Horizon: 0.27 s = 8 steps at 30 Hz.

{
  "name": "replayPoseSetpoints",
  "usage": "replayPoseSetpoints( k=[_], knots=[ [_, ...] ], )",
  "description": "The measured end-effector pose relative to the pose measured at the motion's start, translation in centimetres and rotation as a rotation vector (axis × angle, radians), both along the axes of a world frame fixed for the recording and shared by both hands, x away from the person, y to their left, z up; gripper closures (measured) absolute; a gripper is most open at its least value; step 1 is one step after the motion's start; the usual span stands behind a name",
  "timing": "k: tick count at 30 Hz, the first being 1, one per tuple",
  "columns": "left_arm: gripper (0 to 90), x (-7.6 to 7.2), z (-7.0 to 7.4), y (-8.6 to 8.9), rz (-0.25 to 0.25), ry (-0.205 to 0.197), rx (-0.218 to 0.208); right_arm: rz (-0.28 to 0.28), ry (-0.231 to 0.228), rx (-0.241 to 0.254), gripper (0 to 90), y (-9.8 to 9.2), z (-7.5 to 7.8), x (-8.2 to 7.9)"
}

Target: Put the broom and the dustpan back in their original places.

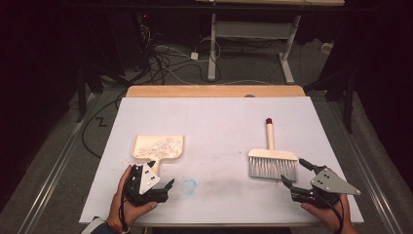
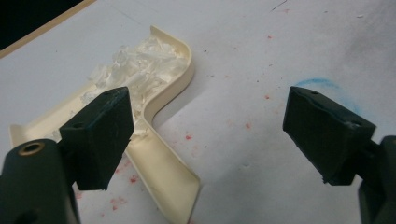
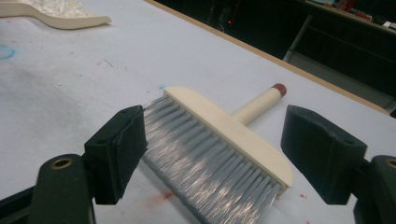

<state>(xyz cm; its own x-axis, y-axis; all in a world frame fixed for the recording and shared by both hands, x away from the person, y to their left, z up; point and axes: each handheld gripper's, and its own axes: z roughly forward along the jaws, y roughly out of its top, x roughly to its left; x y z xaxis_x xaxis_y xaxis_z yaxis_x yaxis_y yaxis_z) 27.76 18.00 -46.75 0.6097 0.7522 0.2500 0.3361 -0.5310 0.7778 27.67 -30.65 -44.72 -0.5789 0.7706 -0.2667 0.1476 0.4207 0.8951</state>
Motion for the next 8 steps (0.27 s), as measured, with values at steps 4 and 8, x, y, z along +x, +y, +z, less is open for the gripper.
replayPoseSetpoints(
  k=[4, 8],
  knots=[
    [15.7, 0.13, 0.0, 0.0, 0.002, 0.005, -0.003, -0.005, 0.001, -0.008, 22.9, -0.07, 0.05, 0.06],
    [15.6, 0.17, 0.05, 0.0, 0.01, 0.003, -0.014, -0.02, -0.01, -0.01, 22.9, -0.2, 0.23, 0.05]
  ],
)
